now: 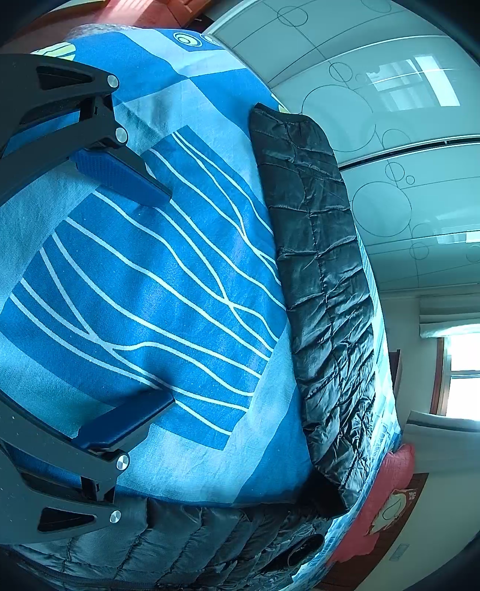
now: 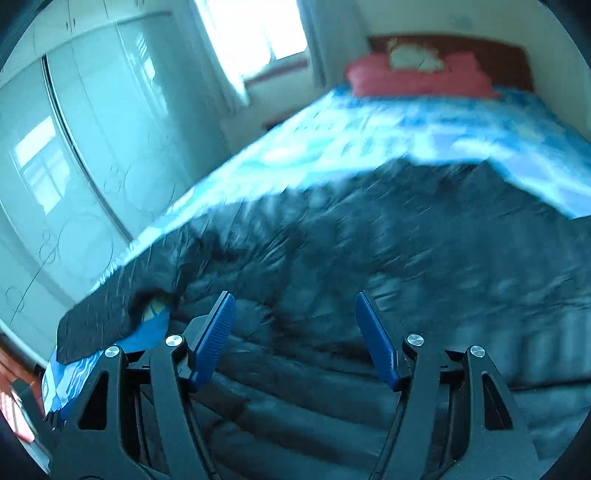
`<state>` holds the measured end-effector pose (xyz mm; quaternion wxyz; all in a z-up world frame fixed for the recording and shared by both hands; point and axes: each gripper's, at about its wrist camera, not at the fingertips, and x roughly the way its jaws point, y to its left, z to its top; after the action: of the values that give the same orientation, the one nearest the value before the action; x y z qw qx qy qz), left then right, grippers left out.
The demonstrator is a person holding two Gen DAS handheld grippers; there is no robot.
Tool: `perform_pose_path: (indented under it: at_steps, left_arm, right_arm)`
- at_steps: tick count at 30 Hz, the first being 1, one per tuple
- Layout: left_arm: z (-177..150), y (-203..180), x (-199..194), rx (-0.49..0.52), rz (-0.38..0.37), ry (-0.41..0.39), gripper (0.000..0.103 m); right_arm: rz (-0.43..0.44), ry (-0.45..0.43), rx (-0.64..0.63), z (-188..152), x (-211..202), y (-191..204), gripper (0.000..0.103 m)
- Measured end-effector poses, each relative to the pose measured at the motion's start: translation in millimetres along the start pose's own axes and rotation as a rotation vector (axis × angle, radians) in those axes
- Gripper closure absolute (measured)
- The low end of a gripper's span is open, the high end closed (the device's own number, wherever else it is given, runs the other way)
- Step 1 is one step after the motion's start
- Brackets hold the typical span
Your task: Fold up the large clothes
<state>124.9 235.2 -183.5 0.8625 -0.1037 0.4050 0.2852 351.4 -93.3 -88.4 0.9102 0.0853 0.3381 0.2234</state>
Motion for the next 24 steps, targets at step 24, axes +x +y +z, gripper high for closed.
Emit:
perform_pose_path:
  at_steps: [24]
  left_arm:
    - [1.6,-2.4,1.7,0.012,0.020,-0.004,0.004]
  right_arm:
    - [-0.389,0.033,0.218,-10.0,-45.6,-239.2,0.072]
